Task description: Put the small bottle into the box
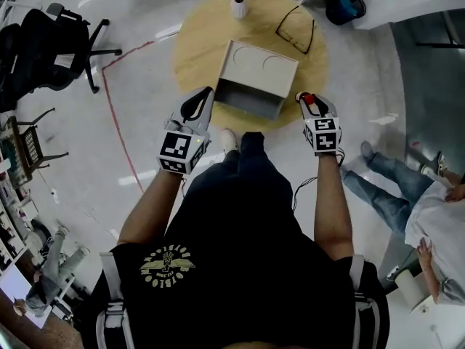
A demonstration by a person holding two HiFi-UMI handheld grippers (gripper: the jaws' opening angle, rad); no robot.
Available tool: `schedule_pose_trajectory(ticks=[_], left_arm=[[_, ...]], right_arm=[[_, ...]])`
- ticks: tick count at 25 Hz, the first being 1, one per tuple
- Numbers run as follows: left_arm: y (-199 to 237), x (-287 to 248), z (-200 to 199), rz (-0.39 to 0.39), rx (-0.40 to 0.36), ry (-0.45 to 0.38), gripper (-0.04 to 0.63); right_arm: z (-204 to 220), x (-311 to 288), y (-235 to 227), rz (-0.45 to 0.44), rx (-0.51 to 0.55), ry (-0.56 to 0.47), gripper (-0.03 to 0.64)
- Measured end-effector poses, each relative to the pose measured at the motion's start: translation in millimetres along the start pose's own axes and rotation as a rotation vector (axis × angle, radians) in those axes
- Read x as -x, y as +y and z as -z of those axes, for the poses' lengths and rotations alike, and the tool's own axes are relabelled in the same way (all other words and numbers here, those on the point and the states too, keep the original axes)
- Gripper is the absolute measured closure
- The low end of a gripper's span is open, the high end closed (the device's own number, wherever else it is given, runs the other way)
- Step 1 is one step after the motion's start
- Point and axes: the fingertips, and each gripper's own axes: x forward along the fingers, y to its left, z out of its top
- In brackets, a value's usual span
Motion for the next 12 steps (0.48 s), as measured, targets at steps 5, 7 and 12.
schedule_pose_trajectory(ticks=[5, 7, 12], left_arm=[[4, 9, -8, 0.006, 0.003, -0.026, 0.595], [6, 14, -11, 0.005, 0.005, -0.039, 0.595], [12, 35, -16, -0.004, 0.012, -0.063, 0.595]], right_arm=[[-21, 22, 6, 0.001, 0.015, -0.01, 0.463], [-31, 33, 9, -0.002, 0.02, -0.021, 0.463], [-61, 64, 25, -0.022, 0.035, -0.064, 0.463]])
